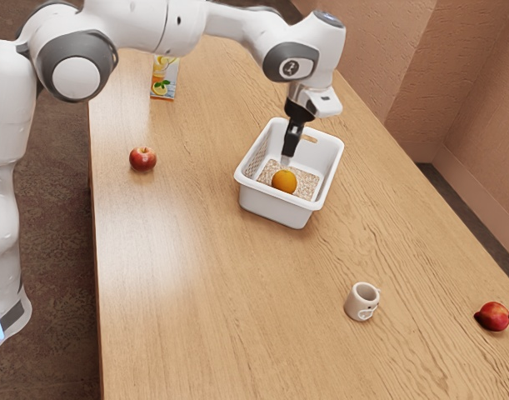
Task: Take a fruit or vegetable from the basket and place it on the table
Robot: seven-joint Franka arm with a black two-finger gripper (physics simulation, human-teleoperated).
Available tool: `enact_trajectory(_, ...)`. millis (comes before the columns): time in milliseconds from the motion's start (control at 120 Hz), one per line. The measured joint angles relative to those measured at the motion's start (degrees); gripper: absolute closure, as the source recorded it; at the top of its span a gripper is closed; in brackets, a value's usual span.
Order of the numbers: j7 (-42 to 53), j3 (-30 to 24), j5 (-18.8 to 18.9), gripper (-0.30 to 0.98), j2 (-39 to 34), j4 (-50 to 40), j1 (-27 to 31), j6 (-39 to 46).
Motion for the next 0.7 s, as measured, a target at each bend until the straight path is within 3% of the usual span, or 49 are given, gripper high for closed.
enact_trajectory(700,6.2,-0.2,-1.6,0.0,3.2,-2.8,-0.1,3.8)
